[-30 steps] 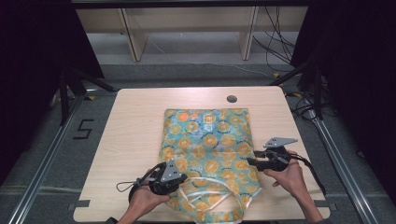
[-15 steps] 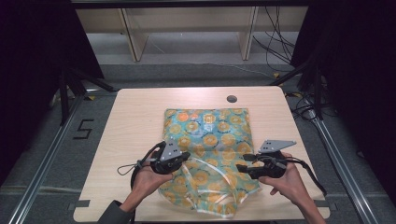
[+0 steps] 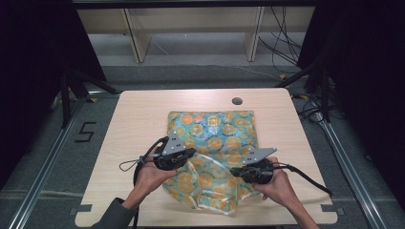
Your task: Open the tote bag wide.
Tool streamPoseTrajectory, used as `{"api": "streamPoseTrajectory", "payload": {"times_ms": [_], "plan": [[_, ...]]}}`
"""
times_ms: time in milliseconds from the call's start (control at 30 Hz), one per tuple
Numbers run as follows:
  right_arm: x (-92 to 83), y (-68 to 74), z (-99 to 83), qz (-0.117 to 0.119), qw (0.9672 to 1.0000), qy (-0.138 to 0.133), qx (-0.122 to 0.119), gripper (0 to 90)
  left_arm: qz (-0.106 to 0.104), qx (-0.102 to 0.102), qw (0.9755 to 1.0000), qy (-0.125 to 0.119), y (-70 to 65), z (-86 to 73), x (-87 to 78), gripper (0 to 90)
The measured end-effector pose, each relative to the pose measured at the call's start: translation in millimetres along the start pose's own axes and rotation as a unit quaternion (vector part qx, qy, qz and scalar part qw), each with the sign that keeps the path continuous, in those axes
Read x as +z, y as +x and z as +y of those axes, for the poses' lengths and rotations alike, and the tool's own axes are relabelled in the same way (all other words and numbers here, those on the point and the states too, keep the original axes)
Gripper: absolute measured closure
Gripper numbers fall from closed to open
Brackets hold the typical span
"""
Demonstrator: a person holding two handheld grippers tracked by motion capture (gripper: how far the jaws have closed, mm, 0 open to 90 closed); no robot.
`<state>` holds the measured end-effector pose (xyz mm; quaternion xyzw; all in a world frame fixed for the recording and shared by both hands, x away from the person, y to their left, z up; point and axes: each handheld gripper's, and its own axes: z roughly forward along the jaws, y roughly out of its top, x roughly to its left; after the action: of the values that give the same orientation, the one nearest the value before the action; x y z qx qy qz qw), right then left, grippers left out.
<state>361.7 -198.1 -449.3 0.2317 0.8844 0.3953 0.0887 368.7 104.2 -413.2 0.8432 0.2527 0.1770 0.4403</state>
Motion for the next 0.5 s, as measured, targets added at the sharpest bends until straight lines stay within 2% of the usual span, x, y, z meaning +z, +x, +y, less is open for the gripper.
{"api": "streamPoseTrajectory", "payload": {"times_ms": [33,100,133,167,200,233,267,300,333,367,400,433,467,500], "plan": [[-2.3,-6.4,4.8,-0.011,0.9998,-0.016,0.006,90.0,-0.003,-0.002,1.0,-0.003,-0.2,0.3,-0.7,82.0],[-7.2,-18.9,14.5,-0.02,0.9992,-0.031,0.017,90.0,-0.025,-0.002,0.9997,-0.003,-1.1,2.2,-4.7,70.7],[-6.3,-23.7,17.6,-0.028,0.9983,-0.046,0.02,90.0,-0.027,-0.003,0.9996,-0.006,-3.4,3.1,-7.7,66.7],[-7.2,-31.6,22.2,-0.026,0.9981,-0.048,0.028,90.0,-0.036,0.002,0.9994,-0.002,-4.7,4.6,-13.0,63.4],[-6.3,-39.6,25.8,-0.026,0.9971,-0.059,0.041,90.0,-0.05,-0.003,0.9986,-0.015,-8.8,5.5,-18.0,60.6],[-4.8,-49.7,29.7,-0.025,0.9957,-0.067,0.059,90.0,-0.053,-0.002,0.9985,-0.015,-12.3,5.8,-22.1,57.6],[-1.2,-61.0,33.9,-0.026,0.9931,-0.076,0.086,90.0,-0.053,0.008,0.9985,-0.015,-17.1,5.5,-26.8,52.1],[-1.2,-61.0,33.9,-0.026,0.9931,-0.076,0.086,90.0,-0.052,0.014,0.9985,-0.012,-23.0,3.8,-30.6,52.1],[0.0,-69.7,35.8,-0.037,0.9932,-0.075,0.081,90.0,-0.054,0.025,0.9982,-0.008,-28.0,0.6,-32.9,48.9],[1.2,-73.8,37.6,-0.037,0.9918,-0.073,0.098,90.0,-0.056,0.03,0.998,0.002,-33.2,-3.5,-34.2,45.0],[2.2,-80.1,39.0,-0.041,0.9919,-0.072,0.096,90.0,-0.054,0.045,0.9974,0.017,-35.8,-9.5,-34.2,40.6],[2.6,-86.3,39.8,-0.045,0.992,-0.064,0.099,90.0,-0.044,0.045,0.9977,0.027,-37.0,-12.5,-33.4,35.1],[4.8,-88.7,40.0,-0.043,0.9918,-0.068,0.099,90.0,-0.028,0.04,0.9982,0.036,-35.1,-16.3,-30.3,31.4],[5.3,-88.6,40.7,-0.048,0.9915,-0.055,0.108,90.0,-0.015,0.038,0.9984,0.038,-31.4,-18.5,-26.8,29.6]]}}
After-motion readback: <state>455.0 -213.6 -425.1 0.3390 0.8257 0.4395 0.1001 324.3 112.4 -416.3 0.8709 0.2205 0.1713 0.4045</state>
